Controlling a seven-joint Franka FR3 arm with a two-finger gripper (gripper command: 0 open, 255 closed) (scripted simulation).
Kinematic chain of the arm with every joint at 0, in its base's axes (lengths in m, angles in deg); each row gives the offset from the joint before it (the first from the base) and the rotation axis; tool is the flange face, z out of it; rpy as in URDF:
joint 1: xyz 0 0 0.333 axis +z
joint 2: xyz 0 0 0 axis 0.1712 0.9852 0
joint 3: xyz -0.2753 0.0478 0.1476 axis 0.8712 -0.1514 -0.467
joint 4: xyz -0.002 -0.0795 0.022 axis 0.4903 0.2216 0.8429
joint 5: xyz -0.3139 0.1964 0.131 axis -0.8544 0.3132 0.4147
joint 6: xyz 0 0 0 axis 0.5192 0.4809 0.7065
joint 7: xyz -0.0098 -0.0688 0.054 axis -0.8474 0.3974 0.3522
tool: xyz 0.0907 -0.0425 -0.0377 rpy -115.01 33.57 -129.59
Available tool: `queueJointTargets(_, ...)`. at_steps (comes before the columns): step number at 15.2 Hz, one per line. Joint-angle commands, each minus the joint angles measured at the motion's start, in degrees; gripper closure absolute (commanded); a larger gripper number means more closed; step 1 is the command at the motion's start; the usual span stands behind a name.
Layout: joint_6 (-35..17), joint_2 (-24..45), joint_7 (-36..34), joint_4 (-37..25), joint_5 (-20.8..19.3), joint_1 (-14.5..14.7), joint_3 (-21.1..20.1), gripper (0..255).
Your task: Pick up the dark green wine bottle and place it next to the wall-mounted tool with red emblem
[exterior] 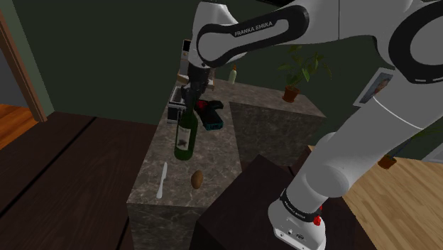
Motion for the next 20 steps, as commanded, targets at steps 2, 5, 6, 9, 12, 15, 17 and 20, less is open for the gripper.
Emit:
queueJointTargets(2, 2.4, -0.8, 0.2, -1.6, 0.2, 0.0, 0.1, 255)
queueJointTargets(5, 4.7, -1.5, 0.3, -3.3, 0.3, 0.0, 0.1, 255)
queueJointTargets(6, 5.5, -1.7, 0.4, -3.9, 0.3, 0.0, 0.2, 255)
queueJointTargets(9, 7.9, -2.1, 0.5, -5.8, 0.4, 0.0, 0.2, 255)
queueJointTargets(12, 10.2, -2.5, 0.6, -7.7, 0.4, 0.0, 0.3, 255)
queueJointTargets(15, 12.5, -2.8, 0.7, -9.8, 0.5, 0.0, 0.3, 255)
queueJointTargets(17, 14.0, -2.9, 0.7, -11.2, 0.5, 0.0, 0.3, 255)
queueJointTargets(20, 16.3, -2.9, 0.8, -13.4, 0.5, 0.0, 0.4, 255)
